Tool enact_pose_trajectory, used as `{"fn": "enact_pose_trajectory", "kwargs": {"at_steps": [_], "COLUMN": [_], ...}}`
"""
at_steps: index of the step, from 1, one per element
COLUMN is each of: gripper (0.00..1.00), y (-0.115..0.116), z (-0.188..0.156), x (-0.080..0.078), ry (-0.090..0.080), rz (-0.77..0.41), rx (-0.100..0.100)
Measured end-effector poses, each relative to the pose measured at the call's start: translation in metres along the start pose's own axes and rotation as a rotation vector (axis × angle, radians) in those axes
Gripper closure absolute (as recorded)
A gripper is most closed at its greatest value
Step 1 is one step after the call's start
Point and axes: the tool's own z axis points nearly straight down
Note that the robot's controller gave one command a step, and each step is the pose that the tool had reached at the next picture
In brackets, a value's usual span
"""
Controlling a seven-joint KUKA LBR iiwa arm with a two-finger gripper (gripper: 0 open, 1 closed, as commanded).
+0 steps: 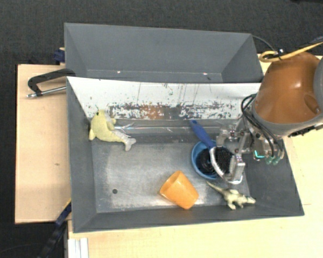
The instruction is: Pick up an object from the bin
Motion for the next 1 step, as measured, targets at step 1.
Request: {"fn": "enact_pose_trajectory", "kwargs": {"at_steps": [1], "gripper": [0.00], "y": [0.0289], "z": [0.0920], "x": [-0.0299], "ry": [-0.023], "rz": [-0.074], "rx": [-0.001]}}
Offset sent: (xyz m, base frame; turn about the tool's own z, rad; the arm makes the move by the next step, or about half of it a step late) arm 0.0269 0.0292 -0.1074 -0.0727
